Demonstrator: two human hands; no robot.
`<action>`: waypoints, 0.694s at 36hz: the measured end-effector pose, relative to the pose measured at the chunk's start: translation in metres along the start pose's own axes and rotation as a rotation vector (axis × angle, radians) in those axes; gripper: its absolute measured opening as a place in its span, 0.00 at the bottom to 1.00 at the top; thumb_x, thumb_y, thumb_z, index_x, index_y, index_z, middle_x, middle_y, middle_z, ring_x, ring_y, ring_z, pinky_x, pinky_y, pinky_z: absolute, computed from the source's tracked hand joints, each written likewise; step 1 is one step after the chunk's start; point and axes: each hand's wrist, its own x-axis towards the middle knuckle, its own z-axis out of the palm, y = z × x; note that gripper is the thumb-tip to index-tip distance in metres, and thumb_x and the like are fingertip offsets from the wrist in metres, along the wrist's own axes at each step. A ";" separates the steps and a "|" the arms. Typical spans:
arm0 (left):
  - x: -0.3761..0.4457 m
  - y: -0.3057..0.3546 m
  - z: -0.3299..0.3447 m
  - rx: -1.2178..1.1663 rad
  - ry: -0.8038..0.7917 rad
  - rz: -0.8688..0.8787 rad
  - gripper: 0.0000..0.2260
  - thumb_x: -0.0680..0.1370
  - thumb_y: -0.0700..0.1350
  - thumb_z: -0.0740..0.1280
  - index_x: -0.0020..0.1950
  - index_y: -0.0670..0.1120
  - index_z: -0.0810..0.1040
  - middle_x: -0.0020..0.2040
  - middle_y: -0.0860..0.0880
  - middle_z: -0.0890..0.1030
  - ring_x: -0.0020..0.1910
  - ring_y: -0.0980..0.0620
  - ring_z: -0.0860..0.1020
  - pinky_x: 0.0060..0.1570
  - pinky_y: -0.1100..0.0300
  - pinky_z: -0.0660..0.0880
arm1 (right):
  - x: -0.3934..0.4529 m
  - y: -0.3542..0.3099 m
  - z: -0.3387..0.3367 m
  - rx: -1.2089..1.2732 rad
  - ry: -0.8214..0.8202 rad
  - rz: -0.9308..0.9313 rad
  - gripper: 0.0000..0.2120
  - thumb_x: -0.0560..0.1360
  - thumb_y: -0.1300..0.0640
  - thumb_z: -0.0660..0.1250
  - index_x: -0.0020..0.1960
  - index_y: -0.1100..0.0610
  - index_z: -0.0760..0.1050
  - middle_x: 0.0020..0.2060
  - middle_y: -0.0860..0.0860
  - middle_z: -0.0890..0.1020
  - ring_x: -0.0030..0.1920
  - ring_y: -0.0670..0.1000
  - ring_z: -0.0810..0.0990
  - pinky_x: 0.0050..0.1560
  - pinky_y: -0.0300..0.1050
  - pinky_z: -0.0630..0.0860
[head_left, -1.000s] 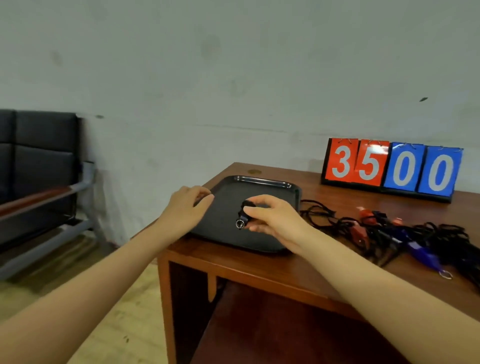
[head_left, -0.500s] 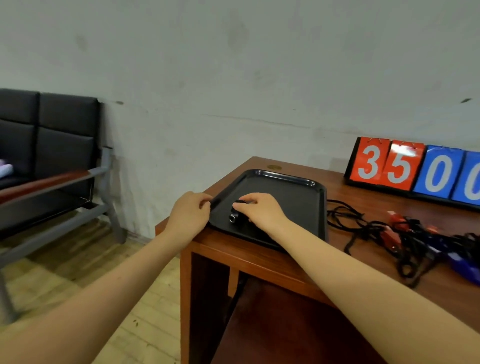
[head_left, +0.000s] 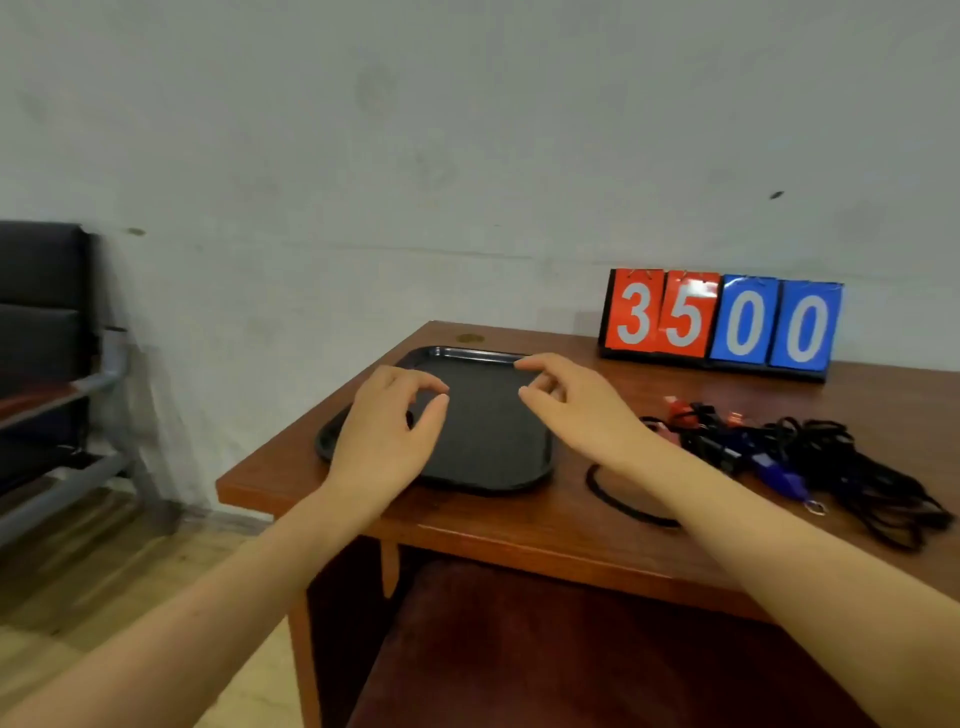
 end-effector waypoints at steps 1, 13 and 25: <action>0.001 0.014 0.009 -0.058 -0.010 0.018 0.06 0.80 0.48 0.62 0.55 0.56 0.77 0.54 0.56 0.72 0.51 0.61 0.73 0.49 0.67 0.70 | -0.005 0.009 -0.014 0.018 0.034 0.028 0.14 0.79 0.54 0.62 0.65 0.48 0.72 0.45 0.45 0.80 0.41 0.44 0.77 0.44 0.40 0.73; 0.014 0.126 0.131 -0.278 -0.273 0.139 0.07 0.80 0.45 0.62 0.53 0.55 0.77 0.51 0.55 0.75 0.44 0.60 0.74 0.41 0.72 0.67 | -0.080 0.111 -0.119 0.013 0.268 0.294 0.10 0.80 0.59 0.60 0.50 0.52 0.80 0.40 0.49 0.82 0.40 0.45 0.79 0.47 0.41 0.76; 0.066 0.114 0.185 -0.180 -0.265 -0.001 0.11 0.80 0.46 0.61 0.61 0.53 0.76 0.59 0.50 0.73 0.50 0.57 0.75 0.46 0.65 0.69 | -0.057 0.125 -0.085 -0.424 0.169 0.275 0.19 0.74 0.35 0.61 0.44 0.48 0.81 0.38 0.44 0.81 0.40 0.42 0.78 0.42 0.41 0.76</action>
